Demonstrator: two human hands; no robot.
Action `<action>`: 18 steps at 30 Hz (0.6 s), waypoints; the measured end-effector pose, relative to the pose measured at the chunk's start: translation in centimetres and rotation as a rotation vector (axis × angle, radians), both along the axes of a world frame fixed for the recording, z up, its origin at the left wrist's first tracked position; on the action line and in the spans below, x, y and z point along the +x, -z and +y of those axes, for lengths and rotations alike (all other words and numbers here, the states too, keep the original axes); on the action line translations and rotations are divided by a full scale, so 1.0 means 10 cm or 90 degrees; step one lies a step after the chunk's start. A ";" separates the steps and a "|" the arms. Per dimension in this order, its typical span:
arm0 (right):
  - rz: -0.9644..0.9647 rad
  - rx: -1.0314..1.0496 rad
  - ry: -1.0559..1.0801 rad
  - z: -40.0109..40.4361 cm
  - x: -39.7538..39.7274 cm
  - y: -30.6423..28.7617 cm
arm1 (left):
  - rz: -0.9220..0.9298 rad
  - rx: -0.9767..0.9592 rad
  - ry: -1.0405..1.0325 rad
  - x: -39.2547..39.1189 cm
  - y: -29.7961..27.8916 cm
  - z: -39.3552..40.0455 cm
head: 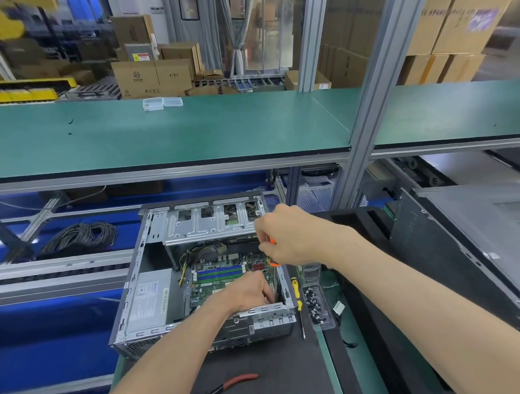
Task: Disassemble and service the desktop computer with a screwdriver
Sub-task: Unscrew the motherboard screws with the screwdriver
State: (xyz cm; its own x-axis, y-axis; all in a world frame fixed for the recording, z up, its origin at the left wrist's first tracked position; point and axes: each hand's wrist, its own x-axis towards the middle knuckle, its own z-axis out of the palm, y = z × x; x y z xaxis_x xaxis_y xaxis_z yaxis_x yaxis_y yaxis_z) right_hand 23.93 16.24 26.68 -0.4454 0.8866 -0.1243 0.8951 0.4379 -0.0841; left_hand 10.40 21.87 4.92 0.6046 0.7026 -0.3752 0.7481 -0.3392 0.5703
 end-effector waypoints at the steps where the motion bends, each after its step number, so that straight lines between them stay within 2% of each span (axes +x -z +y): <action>1: 0.019 -0.025 -0.019 0.00 0.01 -0.02 | 0.002 0.003 0.000 0.00 0.00 0.00; 4: 0.094 -0.117 -0.035 -0.01 0.06 -0.07 | 0.010 -0.002 0.001 -0.01 0.00 0.00; 5: 0.092 -0.095 -0.027 -0.01 0.07 -0.06 | 0.012 -0.007 -0.001 0.00 -0.01 -0.01; 9: -0.076 0.094 0.056 0.00 0.04 0.00 | 0.008 -0.016 0.005 0.00 -0.02 -0.01; 12: 0.000 0.038 0.017 0.03 0.01 0.03 | 0.008 -0.013 0.012 0.00 -0.03 -0.02; 16: 0.089 -0.108 -0.044 0.05 0.07 -0.05 | 0.013 -0.016 0.016 0.00 -0.04 -0.02; 18: 0.086 -0.072 -0.024 0.04 0.07 -0.04 | 0.015 -0.017 0.011 0.00 -0.05 -0.02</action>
State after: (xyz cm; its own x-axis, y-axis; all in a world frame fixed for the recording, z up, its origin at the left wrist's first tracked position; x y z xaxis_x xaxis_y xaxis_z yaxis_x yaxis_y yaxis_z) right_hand 24.60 16.66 27.03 -0.4969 0.8532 -0.1586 0.8557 0.4513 -0.2532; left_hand 10.39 21.63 5.38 0.6074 0.6816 -0.4081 0.7555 -0.3369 0.5619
